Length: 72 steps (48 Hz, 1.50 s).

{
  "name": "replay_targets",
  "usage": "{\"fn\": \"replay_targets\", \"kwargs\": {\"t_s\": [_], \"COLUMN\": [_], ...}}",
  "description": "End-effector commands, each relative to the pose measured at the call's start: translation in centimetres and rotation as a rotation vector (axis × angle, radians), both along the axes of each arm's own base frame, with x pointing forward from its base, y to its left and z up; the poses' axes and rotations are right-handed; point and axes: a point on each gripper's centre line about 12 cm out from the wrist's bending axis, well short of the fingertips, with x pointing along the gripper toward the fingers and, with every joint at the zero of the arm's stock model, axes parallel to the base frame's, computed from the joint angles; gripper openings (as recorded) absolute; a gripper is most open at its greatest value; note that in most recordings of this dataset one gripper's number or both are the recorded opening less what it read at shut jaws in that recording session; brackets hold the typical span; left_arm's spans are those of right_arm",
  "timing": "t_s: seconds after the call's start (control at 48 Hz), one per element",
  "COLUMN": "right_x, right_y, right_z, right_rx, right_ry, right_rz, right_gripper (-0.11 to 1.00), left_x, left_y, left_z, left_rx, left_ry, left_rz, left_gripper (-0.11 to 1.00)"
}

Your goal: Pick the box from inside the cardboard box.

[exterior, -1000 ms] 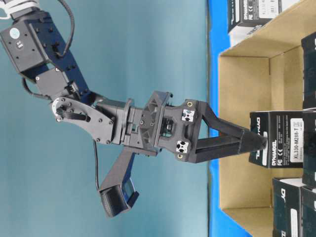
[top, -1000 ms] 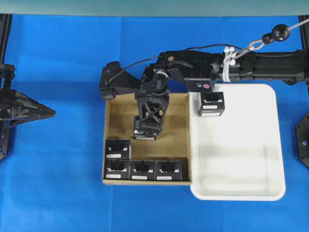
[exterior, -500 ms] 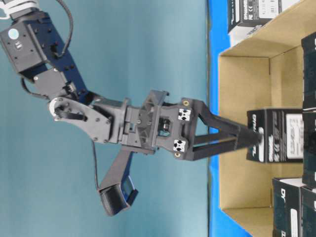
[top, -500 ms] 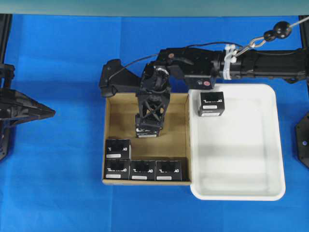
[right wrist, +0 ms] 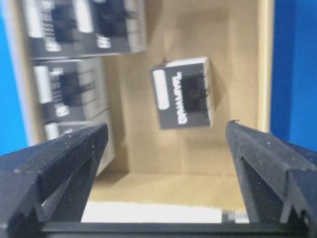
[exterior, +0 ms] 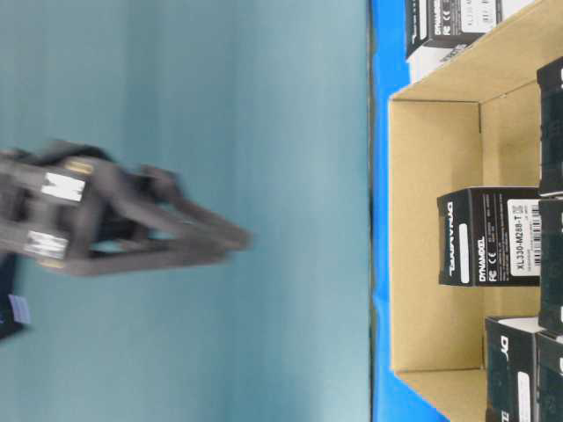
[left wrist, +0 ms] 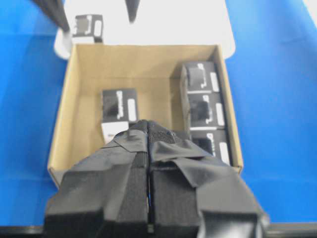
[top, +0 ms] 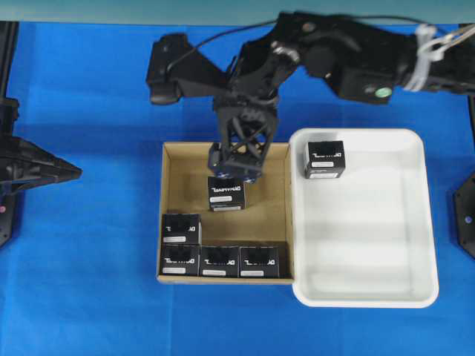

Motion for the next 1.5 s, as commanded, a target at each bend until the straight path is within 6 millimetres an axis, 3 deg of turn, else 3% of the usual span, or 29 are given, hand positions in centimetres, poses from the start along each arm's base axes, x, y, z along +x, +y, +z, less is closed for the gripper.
{"fn": "replay_targets", "kwargs": {"t_s": [0.0, 0.375, 0.854, 1.0, 1.479], "right_x": [-0.6, -2.0, -2.0, -1.2, 1.4], "right_y": [0.3, 0.3, 0.2, 0.4, 2.6], "right_z": [2.5, 8.9, 9.5, 7.8, -4.5], "right_rx": [-0.001, -0.048, -0.073, -0.075, -0.131], "right_ry": [-0.017, -0.01, -0.013, 0.0, 0.171], "right_rz": [0.011, 0.022, 0.025, 0.031, 0.131], "right_gripper": [0.99, 0.99, 0.99, 0.99, 0.99], "left_x": [0.1, -0.1, -0.1, -0.1, 0.0], "left_y": [0.0, 0.1, 0.1, 0.1, -0.1], "left_z": [1.4, 1.7, 1.9, 1.9, 1.7], "left_rx": [0.004, 0.006, 0.007, 0.007, 0.006], "left_ry": [-0.035, -0.044, -0.046, -0.046, -0.04], "left_rz": [0.001, 0.002, 0.002, 0.002, -0.007], "left_gripper": [-0.07, -0.07, -0.07, -0.07, -0.07]}}
